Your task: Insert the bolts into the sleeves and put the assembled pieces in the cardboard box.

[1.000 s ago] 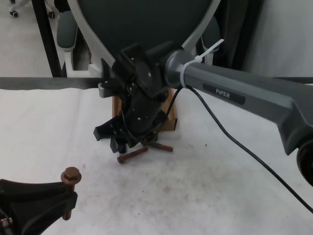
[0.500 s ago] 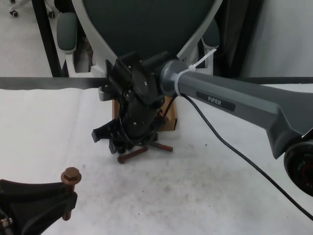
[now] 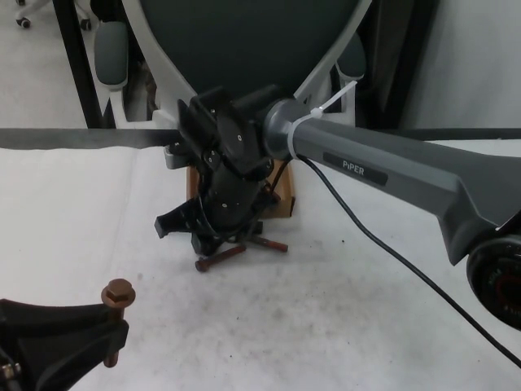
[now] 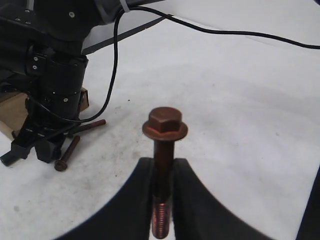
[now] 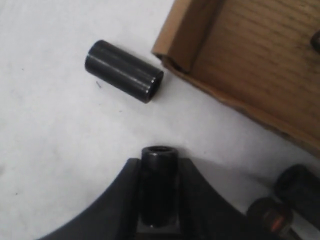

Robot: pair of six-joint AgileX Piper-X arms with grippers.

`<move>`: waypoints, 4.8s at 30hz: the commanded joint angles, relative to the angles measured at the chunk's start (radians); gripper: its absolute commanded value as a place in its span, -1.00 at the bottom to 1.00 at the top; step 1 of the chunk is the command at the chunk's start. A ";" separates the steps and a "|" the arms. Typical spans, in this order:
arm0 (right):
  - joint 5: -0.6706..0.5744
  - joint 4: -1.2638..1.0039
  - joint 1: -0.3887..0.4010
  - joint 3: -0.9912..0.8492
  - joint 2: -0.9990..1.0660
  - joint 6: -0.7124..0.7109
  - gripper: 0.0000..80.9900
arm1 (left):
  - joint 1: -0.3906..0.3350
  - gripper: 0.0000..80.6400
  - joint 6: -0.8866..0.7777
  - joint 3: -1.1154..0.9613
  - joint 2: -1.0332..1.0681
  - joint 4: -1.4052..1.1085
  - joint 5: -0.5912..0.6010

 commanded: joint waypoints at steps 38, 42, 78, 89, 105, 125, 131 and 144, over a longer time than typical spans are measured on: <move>0.109 -0.677 0.014 1.032 -1.070 -0.165 -0.99 | 0.002 -0.98 -0.324 -0.004 0.225 -0.490 0.052; 0.084 -0.848 0.014 1.241 -1.217 -0.130 -0.99 | 0.002 -0.98 -0.409 -0.004 0.317 -0.635 0.090; -0.206 -1.233 0.119 1.597 -1.363 -0.123 -0.99 | -0.003 -0.98 -0.703 -0.002 0.648 -1.065 0.208; -0.243 -1.286 0.119 1.597 -1.363 -0.123 -0.99 | -0.003 -0.98 -0.717 -0.002 0.648 -1.056 0.208; -0.243 -1.317 0.119 1.597 -1.363 -0.121 -0.99 | -0.003 -0.98 -0.745 0.017 0.648 -1.042 0.255; -0.243 -1.314 0.119 1.597 -1.363 -0.121 -0.99 | -0.003 -0.98 -0.750 0.018 0.648 -1.095 0.343; -0.243 -1.322 0.119 1.597 -1.363 -0.121 -0.99 | -0.003 -0.98 -0.736 0.018 0.648 -1.095 0.350; -0.228 -1.321 0.119 1.597 -1.363 -0.121 -0.99 | -0.003 -0.98 -0.694 0.018 0.648 -1.091 0.306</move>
